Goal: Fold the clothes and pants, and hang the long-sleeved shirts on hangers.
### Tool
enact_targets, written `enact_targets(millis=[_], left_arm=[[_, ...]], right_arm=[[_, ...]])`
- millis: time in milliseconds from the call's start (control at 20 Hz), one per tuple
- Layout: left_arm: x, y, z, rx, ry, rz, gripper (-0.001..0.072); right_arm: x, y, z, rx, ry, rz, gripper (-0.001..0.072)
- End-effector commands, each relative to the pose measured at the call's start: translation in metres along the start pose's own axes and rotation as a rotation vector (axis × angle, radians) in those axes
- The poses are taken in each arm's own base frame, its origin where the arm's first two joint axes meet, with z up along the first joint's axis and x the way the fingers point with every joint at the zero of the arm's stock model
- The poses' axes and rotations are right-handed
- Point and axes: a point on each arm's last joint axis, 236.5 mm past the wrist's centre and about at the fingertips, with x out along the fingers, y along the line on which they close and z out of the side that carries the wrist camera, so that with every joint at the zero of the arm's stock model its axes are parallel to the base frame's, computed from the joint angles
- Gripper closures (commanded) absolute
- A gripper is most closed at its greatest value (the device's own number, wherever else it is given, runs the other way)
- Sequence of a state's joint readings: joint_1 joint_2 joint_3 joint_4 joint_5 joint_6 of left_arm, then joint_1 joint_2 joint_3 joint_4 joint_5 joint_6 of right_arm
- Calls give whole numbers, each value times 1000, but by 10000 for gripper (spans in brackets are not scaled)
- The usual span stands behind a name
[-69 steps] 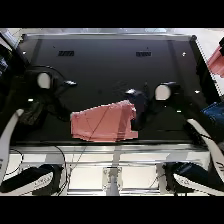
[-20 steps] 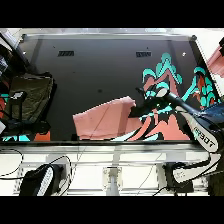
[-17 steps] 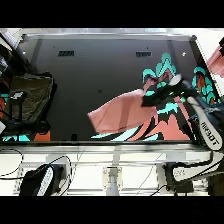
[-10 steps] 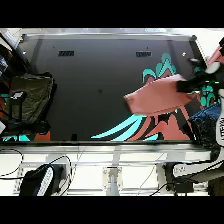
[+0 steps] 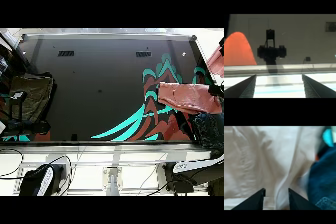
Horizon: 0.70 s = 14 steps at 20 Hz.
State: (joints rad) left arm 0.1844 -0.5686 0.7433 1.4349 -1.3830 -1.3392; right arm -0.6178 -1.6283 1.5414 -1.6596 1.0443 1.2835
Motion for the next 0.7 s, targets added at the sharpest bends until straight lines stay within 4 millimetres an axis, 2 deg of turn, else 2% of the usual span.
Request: enact_targets(millis=[0, 50, 200, 300, 350, 400, 450, 500, 550, 650], left_arm=[[0, 0, 0, -1, -1, 1, 56], [0, 0, 0, 0, -1, 1, 56], [0, 0, 0, -1, -1, 1, 55], [0, 0, 0, -1, -1, 1, 56], [0, 0, 0, -1, -1, 1, 55], [0, 0, 0, -1, -1, 1, 56], [0, 0, 0, -1, -1, 1, 55], [0, 0, 0, -1, -1, 1, 56], [0, 0, 0, -1, -1, 1, 55], [0, 0, 0, -1, -1, 1, 56]], right_arm=[[-4, -20, 8, 19, -30, -51, 240], [-11, -22, 11, 40, -28, -51, 143], [-50, -17, 32, 102, -76, 0, 144], [-94, 10, 57, 161, -182, 137, 150], [-121, 39, 68, 195, -233, 267, 203], [-146, 71, 72, 191, -258, 402, 362], [-172, 112, 70, 130, -257, 539, 606], [-190, 148, 62, 56, -231, 635, 699], [-199, 183, 48, -19, -174, 694, 705], [-196, 244, 13, -167, -39, 730, 705]])
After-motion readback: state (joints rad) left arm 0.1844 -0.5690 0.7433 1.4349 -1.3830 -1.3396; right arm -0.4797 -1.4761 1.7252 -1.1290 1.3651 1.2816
